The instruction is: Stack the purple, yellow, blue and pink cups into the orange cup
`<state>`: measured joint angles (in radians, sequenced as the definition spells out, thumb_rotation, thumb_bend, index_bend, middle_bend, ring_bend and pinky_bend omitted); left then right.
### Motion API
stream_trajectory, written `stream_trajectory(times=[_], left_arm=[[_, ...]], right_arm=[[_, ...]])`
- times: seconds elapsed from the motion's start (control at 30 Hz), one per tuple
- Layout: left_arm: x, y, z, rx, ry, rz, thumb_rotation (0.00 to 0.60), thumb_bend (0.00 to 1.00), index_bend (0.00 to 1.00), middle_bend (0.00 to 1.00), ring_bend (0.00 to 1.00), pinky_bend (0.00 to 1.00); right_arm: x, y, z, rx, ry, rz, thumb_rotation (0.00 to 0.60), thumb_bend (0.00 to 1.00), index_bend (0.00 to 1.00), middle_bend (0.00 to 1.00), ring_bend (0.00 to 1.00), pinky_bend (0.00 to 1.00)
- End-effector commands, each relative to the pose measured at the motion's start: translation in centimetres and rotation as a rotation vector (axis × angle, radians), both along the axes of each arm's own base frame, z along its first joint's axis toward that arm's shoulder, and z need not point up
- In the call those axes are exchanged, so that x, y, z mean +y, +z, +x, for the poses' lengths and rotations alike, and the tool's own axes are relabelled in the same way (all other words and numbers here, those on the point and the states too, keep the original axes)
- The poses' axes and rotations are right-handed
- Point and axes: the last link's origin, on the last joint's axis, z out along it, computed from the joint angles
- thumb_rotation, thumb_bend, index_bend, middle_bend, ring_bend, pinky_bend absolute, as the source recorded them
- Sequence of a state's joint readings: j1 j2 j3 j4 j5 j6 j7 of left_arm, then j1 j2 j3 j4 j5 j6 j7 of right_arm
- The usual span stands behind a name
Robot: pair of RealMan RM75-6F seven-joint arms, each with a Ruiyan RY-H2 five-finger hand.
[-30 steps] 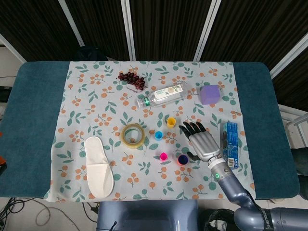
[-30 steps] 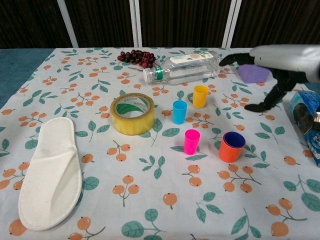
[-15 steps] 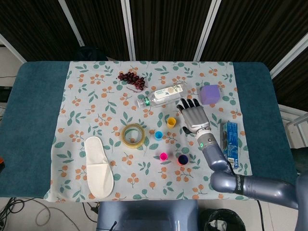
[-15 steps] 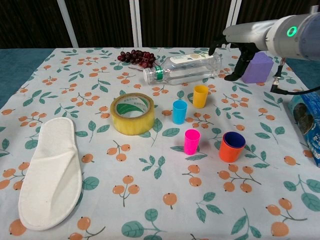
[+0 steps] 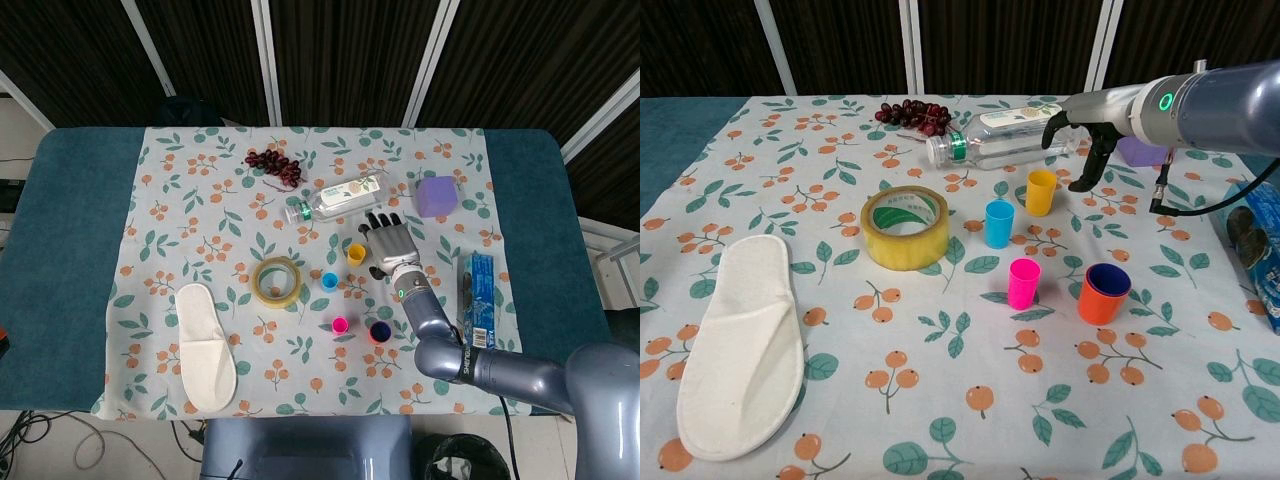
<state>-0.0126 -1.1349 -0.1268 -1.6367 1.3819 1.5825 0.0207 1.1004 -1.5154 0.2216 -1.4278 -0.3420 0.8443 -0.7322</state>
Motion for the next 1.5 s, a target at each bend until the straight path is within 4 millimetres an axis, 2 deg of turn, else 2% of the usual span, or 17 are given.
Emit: stream_trajectory(times=[0.03, 0.57, 0.83, 1.03, 1.5], left_arm=[[0.0, 0.0, 0.0, 0.002, 0.000, 0.001, 0.600, 0.80, 0.17, 0.02, 0.00, 0.00], [0.0, 0.1, -0.2, 0.002, 0.011, 0.002, 0.600, 0.80, 0.17, 0.02, 0.00, 0.00], [0.0, 0.2, -0.2, 0.002, 0.014, 0.003, 0.600, 0.80, 0.17, 0.02, 0.00, 0.00], [0.0, 0.2, -0.2, 0.002, 0.014, 0.000, 0.600, 0.80, 0.17, 0.02, 0.00, 0.00], [0.0, 0.1, -0.2, 0.001, 0.014, -0.002, 0.600, 0.80, 0.18, 0.02, 0.00, 0.00]], right_arm=[[-0.1, -0.4, -0.1, -0.011, -0.002, 0.002, 0.600, 0.39, 0.21, 0.00, 0.00, 0.00], [-0.8, -2.3, 0.0, -0.037, -0.008, -0.021, 0.600, 0.39, 0.28, 0.00, 0.00, 0.00], [-1.0, -2.7, 0.0, -0.045, -0.016, -0.028, 0.600, 0.39, 0.30, 0.00, 0.00, 0.00], [-1.1, -3.0, -0.1, -0.046, -0.021, -0.032, 0.600, 0.39, 0.36, 0.00, 0.00, 0.00], [-1.2, -3.5, 0.4, -0.063, -0.020, -0.044, 0.600, 0.39, 0.43, 0.00, 0.00, 0.02]])
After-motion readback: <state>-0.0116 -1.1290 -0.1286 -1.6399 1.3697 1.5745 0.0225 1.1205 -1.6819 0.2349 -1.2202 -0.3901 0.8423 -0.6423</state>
